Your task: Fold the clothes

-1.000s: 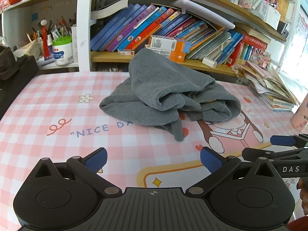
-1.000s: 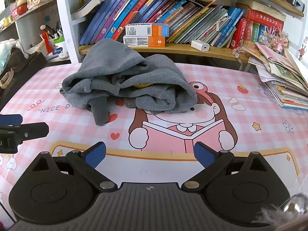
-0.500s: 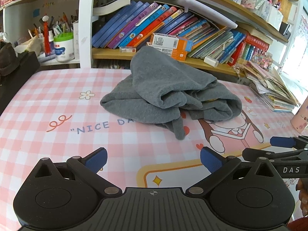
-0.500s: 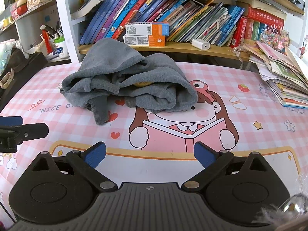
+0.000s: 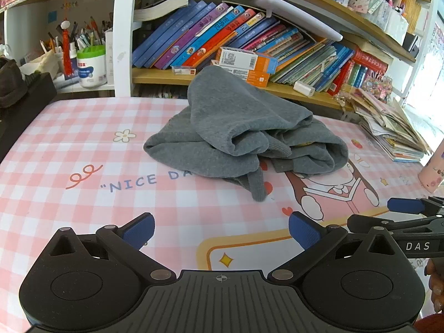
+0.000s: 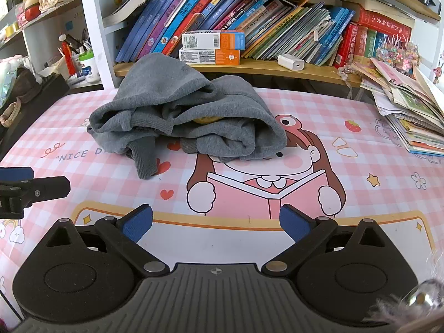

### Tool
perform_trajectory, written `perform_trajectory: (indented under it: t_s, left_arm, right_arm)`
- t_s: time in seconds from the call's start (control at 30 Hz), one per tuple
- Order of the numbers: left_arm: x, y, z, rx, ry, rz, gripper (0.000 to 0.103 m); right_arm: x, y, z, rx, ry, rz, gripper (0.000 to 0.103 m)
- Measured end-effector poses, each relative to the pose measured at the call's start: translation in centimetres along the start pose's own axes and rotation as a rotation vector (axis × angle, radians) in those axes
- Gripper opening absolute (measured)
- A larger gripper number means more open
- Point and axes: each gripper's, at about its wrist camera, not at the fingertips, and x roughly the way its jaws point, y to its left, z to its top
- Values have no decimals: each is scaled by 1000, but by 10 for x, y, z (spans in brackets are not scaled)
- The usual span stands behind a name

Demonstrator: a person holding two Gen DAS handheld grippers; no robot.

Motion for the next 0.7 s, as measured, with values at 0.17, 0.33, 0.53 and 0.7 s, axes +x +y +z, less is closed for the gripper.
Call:
perform_trajectory:
  t_s: [0.17,0.33,0.53,0.7]
  left_arm:
    - [1,0,0,-1,3,-5,103]
    - [2,1,0,-2,7,-3,103]
    - [2,1,-1,-3,9,-5,103]
    - [3,2,-1,-5,13,-5,103]
  right_arm:
    - [1,0,-1,-2,3,0,99]
    - [1,0,0,-2,5,0,99]
    - [1,0,0,-3,6,2,99]
    - [2,1,0,-6,8,3,99]
